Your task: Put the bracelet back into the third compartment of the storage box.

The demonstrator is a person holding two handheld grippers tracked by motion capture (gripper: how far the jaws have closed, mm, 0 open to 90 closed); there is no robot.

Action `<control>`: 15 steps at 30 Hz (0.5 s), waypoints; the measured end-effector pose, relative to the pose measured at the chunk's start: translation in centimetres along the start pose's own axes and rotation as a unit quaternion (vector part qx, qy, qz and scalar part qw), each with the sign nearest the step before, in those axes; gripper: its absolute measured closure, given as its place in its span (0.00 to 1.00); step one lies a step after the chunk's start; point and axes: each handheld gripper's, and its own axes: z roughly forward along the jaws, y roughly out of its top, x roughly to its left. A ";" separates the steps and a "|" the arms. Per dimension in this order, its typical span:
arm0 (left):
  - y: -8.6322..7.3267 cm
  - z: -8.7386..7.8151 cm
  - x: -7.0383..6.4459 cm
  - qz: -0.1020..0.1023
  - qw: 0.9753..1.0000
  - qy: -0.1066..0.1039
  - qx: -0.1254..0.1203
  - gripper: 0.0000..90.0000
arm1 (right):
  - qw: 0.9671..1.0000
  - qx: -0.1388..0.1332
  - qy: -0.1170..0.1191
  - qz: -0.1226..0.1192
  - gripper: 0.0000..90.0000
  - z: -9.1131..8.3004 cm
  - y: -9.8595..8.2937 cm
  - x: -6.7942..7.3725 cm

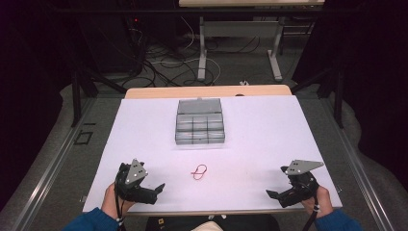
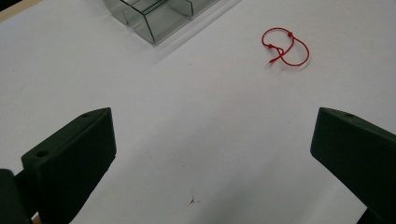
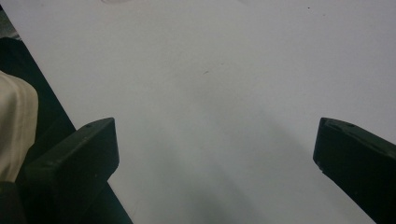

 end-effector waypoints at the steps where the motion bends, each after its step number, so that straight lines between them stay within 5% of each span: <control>1: 0.1 0.0 0.0 0.001 1.000 -0.003 0.003 0.00 | 1.000 0.002 0.000 0.001 0.00 0.0 0.0 0.0; 15: 1.2 1.1 -0.7 0.012 1.000 -0.008 0.010 0.00 | 1.000 0.009 0.000 -0.005 0.00 0.0 0.1 -0.1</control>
